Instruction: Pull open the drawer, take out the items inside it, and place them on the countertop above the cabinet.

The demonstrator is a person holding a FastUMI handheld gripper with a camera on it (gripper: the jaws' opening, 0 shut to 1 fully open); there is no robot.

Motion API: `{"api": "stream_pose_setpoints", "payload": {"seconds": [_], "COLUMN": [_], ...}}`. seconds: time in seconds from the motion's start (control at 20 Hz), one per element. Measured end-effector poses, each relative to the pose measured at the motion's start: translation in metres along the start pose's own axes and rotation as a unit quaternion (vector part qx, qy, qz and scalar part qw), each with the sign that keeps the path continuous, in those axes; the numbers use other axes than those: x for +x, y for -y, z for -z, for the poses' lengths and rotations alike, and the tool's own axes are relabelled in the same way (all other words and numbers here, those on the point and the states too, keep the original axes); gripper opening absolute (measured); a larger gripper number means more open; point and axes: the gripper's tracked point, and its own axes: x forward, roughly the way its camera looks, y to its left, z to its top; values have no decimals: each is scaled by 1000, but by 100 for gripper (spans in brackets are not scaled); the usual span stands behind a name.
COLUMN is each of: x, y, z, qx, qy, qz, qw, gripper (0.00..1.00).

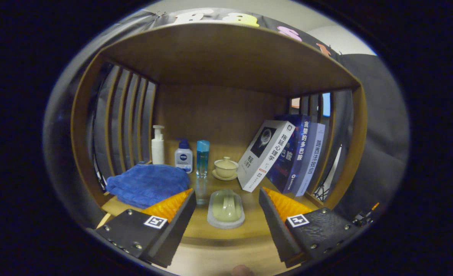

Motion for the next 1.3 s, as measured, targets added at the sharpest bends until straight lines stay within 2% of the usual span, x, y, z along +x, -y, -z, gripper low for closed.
{"api": "stream_pose_setpoints", "payload": {"seconds": [0.3,0.65,0.75,0.9,1.1,1.3], "x": [-93,-204,-227,-248,-257,-257], "y": [27,16,18,9,4,6], "z": [-10,-3,6,37,104,144], "qx": [3,33,33,53,77,63], "qy": [23,54,67,65,33,12], "qz": [9,-24,-18,-15,-6,0], "qw": [1000,998,997,996,996,998], "gripper": [98,98,98,98,98,98]}}
